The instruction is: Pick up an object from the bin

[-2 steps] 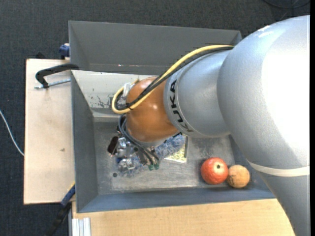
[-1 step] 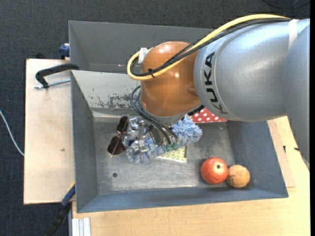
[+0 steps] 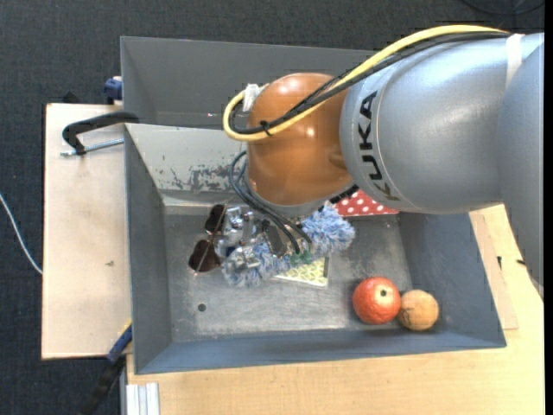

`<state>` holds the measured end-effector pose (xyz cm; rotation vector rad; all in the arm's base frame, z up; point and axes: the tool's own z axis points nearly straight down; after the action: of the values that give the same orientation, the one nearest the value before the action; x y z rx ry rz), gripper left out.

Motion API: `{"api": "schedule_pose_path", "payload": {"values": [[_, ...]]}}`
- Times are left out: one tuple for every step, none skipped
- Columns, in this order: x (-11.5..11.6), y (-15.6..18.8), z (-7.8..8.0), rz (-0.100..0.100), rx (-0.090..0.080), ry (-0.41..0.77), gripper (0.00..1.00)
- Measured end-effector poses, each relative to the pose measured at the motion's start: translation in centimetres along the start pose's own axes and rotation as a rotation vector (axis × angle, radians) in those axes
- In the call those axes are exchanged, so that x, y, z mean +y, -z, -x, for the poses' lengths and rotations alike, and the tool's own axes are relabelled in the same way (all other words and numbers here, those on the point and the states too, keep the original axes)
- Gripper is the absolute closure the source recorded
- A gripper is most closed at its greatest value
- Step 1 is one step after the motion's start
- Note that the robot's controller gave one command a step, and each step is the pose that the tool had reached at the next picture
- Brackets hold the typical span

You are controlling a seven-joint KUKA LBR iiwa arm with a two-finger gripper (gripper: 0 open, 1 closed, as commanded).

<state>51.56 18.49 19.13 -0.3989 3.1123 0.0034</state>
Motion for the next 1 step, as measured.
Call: {"api": "schedule_pose_path", "payload": {"values": [[0.0,-0.35,0.89,0.0,-0.001,0.132,1.0]]}}
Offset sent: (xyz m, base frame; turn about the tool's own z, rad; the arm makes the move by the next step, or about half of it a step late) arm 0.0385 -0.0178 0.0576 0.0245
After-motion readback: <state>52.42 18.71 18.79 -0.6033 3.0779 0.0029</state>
